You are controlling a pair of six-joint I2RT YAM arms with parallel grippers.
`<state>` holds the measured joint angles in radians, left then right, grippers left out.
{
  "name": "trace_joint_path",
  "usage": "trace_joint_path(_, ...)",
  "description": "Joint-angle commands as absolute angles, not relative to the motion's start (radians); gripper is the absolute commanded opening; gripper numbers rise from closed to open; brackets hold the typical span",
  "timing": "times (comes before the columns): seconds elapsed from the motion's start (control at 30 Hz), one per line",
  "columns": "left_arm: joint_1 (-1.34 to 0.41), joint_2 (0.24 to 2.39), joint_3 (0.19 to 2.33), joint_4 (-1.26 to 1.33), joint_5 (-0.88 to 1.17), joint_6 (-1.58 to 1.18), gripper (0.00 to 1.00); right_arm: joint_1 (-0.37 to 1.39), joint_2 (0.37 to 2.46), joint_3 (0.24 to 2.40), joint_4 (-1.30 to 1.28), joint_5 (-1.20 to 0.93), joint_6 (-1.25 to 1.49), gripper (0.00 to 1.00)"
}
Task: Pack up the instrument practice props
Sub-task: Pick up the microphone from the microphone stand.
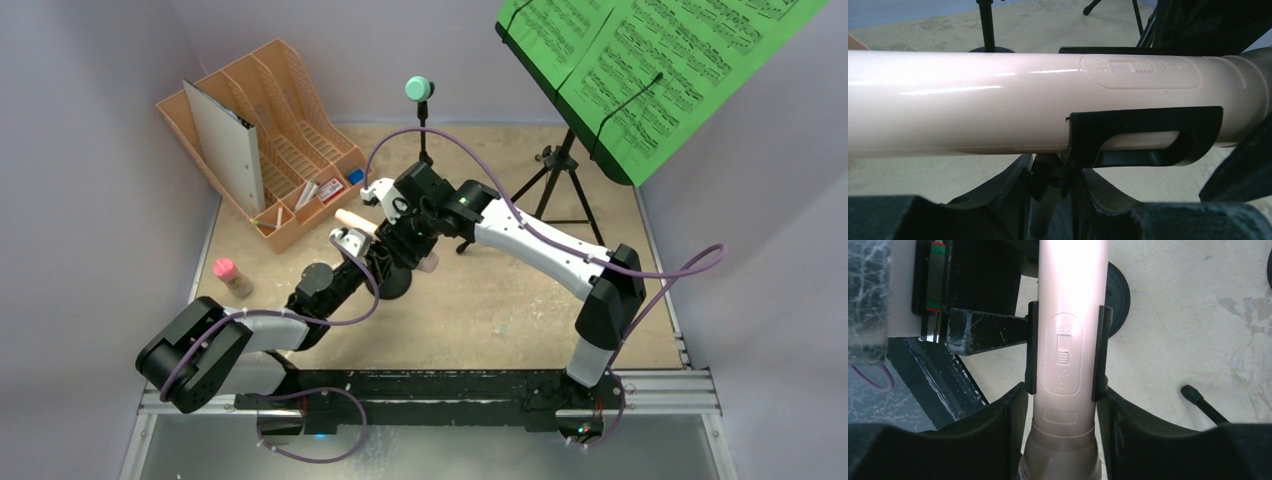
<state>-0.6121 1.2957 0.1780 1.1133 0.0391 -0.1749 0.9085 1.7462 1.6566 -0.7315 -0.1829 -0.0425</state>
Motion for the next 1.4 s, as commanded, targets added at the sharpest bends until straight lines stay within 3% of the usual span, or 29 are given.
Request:
trace_joint_path(0.0,-0.612,1.284,0.207,1.114,0.002,-0.149,0.0,0.903,1.74,1.698,-0.75,-0.173,-0.062,0.49)
trace_joint_path(0.3,-0.612,1.282,0.229,1.025,-0.19,-0.199,0.0,0.904,1.678,1.609,-0.748,-0.202,-0.073,0.0)
trace_joint_path(0.63,-0.6,1.284,0.25,0.931,-0.385,-0.239,0.0,0.904,1.604,1.474,-0.721,-0.238,-0.096,0.0)
trace_joint_path(1.37,-0.489,1.24,0.252,0.854,-0.473,-0.278,0.0,0.904,1.503,1.352,-0.707,-0.227,-0.126,0.0)
